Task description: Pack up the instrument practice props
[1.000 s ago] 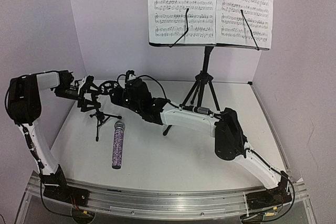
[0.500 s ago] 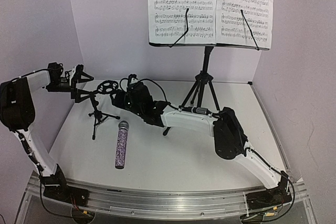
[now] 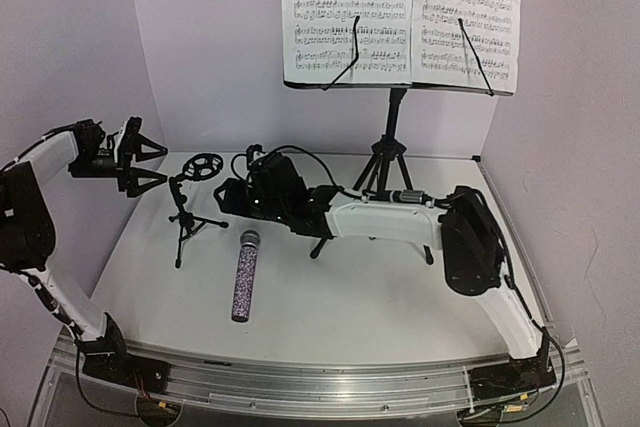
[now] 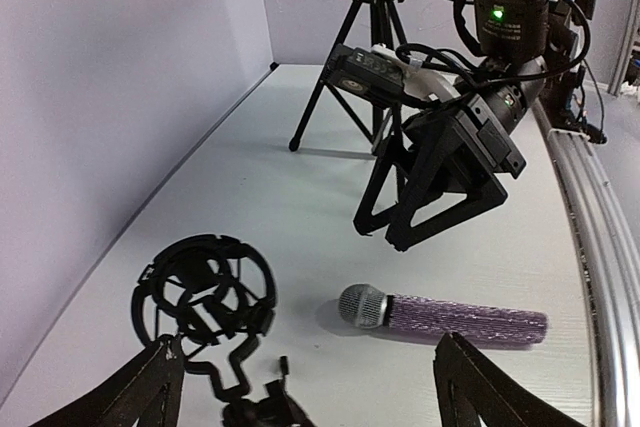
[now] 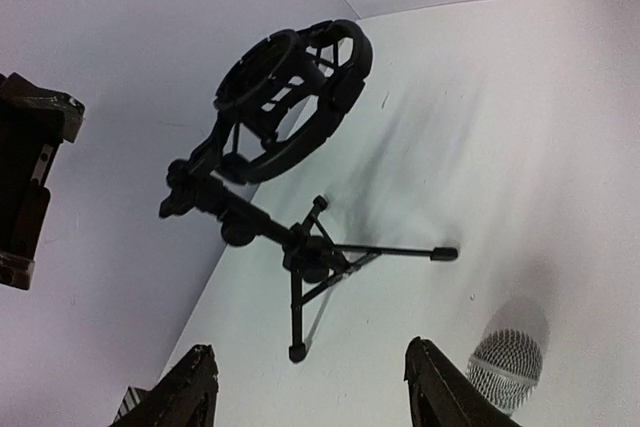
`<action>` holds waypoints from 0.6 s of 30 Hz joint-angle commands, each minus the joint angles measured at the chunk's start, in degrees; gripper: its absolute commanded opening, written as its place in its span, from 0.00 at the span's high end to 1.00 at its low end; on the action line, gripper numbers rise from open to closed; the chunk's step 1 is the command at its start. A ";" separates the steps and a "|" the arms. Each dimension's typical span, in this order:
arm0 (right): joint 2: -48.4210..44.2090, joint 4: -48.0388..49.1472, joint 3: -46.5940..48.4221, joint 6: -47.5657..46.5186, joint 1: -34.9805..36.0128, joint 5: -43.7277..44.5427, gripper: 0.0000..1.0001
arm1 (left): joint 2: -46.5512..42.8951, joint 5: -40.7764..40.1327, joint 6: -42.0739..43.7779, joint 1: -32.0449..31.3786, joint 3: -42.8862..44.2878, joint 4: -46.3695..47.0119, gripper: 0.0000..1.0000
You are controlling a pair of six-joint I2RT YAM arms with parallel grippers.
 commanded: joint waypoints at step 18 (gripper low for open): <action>-23.38 -29.99 -23.57 4.09 5.11 1.55 0.36 | -40.63 -36.28 -55.96 -19.12 -26.23 14.41 0.20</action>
